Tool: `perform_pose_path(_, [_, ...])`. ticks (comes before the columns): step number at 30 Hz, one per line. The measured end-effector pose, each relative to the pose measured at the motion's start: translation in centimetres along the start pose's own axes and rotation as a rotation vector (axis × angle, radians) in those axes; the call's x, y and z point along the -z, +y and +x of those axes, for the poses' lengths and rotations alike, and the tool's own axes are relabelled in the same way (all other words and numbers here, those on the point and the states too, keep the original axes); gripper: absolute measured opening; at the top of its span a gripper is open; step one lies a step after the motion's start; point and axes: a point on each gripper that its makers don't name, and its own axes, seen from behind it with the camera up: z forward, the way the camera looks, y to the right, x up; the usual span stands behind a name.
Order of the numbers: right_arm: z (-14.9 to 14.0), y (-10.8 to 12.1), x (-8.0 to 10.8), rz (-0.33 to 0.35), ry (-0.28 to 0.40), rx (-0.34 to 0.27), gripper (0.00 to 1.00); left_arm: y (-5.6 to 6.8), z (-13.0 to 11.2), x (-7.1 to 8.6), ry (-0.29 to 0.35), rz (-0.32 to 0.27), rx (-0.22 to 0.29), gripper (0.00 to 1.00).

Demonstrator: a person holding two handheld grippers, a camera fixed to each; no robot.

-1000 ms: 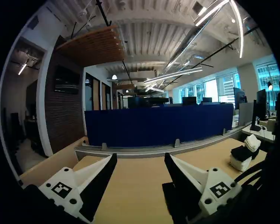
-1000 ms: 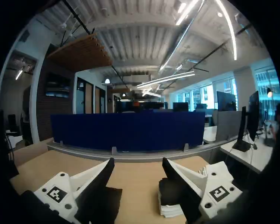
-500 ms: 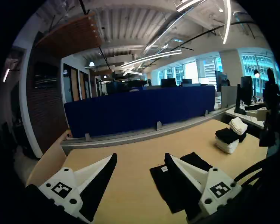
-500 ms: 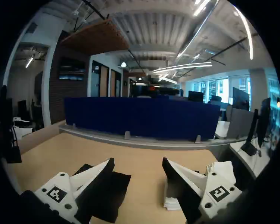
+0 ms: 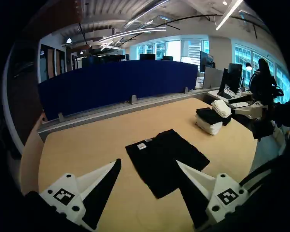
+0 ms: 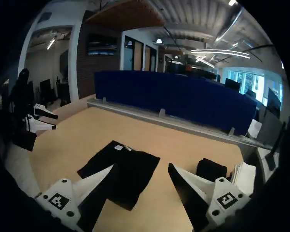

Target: Fold towel

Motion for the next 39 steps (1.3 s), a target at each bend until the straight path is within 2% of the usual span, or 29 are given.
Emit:
perform_pose_path(11, [-3.3, -1.1, -2.0, 0.036, -0.05, 0.02, 1.0, 1.5, -3.0, -2.0, -0.052, -0.04, -0.047, 0.94])
perform_pose_path(23, [-8.6, -2.8, -5.1, 0.072, -0.094, 0.032, 1.0, 3.6, -7.9, -5.1, -0.099, -0.088, -0.084, 0.94])
perform_pose_path(32, [-12.0, -3.3, -6.8, 0.084, -0.138, 0.036, 1.0, 4.3, -11.0, -7.4, -0.145, -0.108, -0.083, 0.94])
perform_pose_path(39, [-14.9, -3.7, -7.6, 0.098, -0.191, 0.038, 1.0, 4.8, -13.7, -9.0, -0.215, -0.128, -0.095, 0.94])
